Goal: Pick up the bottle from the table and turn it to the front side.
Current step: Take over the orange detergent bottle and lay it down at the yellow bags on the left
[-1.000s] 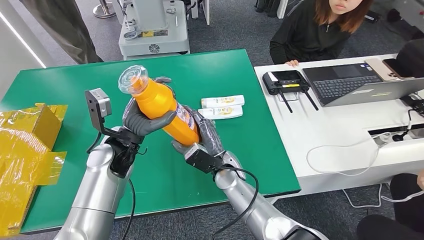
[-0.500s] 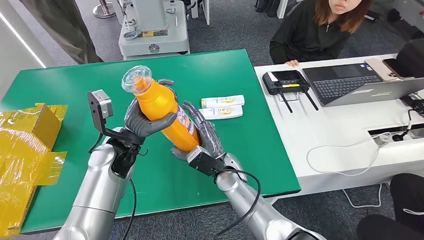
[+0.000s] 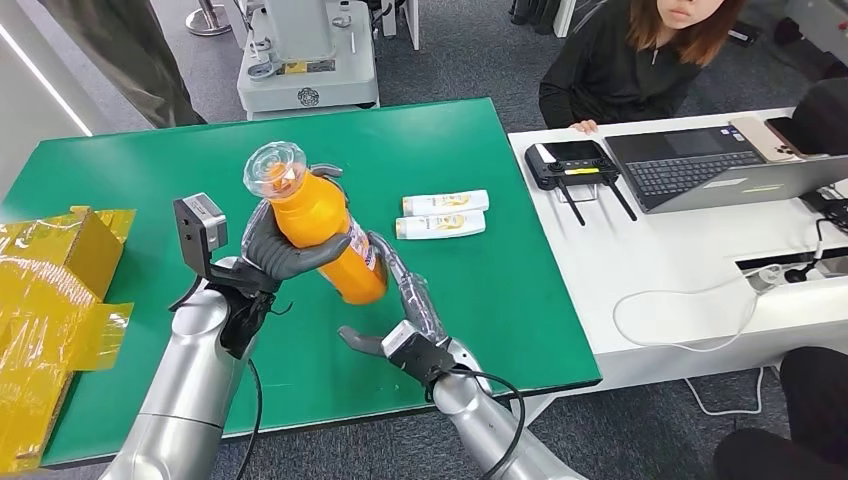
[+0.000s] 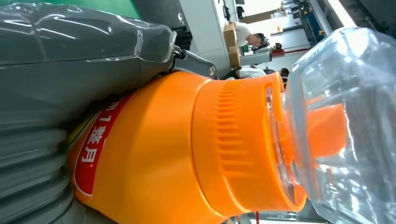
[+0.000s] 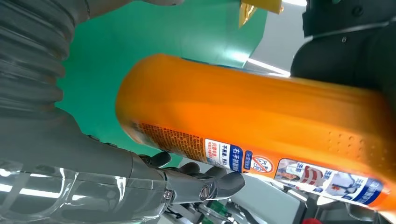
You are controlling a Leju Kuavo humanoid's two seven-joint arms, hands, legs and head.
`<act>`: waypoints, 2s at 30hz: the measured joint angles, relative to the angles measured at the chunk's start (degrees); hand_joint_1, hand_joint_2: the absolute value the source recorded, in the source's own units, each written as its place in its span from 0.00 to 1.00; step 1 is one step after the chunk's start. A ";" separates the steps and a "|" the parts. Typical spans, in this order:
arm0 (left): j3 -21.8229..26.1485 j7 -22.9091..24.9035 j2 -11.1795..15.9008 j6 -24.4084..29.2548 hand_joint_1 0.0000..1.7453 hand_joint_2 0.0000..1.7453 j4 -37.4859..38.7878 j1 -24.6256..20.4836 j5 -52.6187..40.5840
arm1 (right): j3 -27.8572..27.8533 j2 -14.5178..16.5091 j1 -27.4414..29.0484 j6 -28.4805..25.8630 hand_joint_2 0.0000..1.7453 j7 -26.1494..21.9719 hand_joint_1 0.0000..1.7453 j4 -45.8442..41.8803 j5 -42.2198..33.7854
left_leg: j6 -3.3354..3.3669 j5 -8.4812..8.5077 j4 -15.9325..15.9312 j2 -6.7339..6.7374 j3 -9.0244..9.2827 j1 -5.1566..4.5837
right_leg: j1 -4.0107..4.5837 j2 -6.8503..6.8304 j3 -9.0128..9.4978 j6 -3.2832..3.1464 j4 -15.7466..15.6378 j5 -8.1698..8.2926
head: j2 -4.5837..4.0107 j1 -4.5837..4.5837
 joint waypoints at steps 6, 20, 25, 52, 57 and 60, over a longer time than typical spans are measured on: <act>-1.85 -3.31 1.00 7.40 1.00 1.00 -2.38 0.32 -15.56 | 2.97 0.01 2.45 1.64 1.00 0.01 0.00 -0.50 -0.99 | 0.00 0.00 -0.01 0.00 0.00 0.00 | 0.00 0.00 0.00 0.00 0.00 0.00 | 0.00 0.00; -5.84 -2.75 4.29 12.26 1.00 1.00 -7.00 0.27 -25.48 | 7.86 -1.78 12.20 1.70 1.00 -0.08 0.00 -15.86 -9.14 | -0.01 -0.01 -0.02 0.01 -0.01 0.00 | 0.00 0.01 -0.02 -0.02 -0.01 -0.02 | 0.00 0.00; -5.84 -2.55 5.54 13.45 1.00 1.00 -7.63 0.73 -25.63 | 7.60 -3.61 14.91 -0.90 1.00 -0.13 0.00 -25.69 -11.66 | -0.01 -0.01 -0.01 0.01 -0.02 0.00 | 0.00 0.01 -0.02 -0.02 -0.01 -0.02 | 0.00 0.00; -4.03 3.69 17.42 29.09 1.00 1.00 -10.09 -0.19 -50.44 | 0.39 -6.60 23.32 -4.06 1.00 -0.16 0.00 -51.70 -13.27 | -0.03 0.00 -0.03 0.06 -0.02 0.01 | 0.01 0.06 -0.04 -0.03 0.00 -0.03 | 0.00 0.01; -4.03 4.35 21.84 26.00 1.00 1.00 -11.49 -3.00 -49.97 | 0.39 -6.84 24.74 -5.05 1.00 -0.16 0.00 -52.65 -13.18 | -0.03 0.00 -0.04 0.06 -0.02 0.02 | 0.01 0.06 -0.04 -0.03 0.01 -0.03 | 0.00 0.01; -4.03 4.32 24.03 25.06 1.00 1.00 -12.44 -4.41 -49.06 | 0.39 -6.91 25.25 -5.26 1.00 -0.16 0.00 -53.04 -13.18 | -0.03 0.00 -0.04 0.05 -0.01 0.02 | 0.01 0.06 -0.04 -0.03 0.01 -0.03 | 0.00 0.01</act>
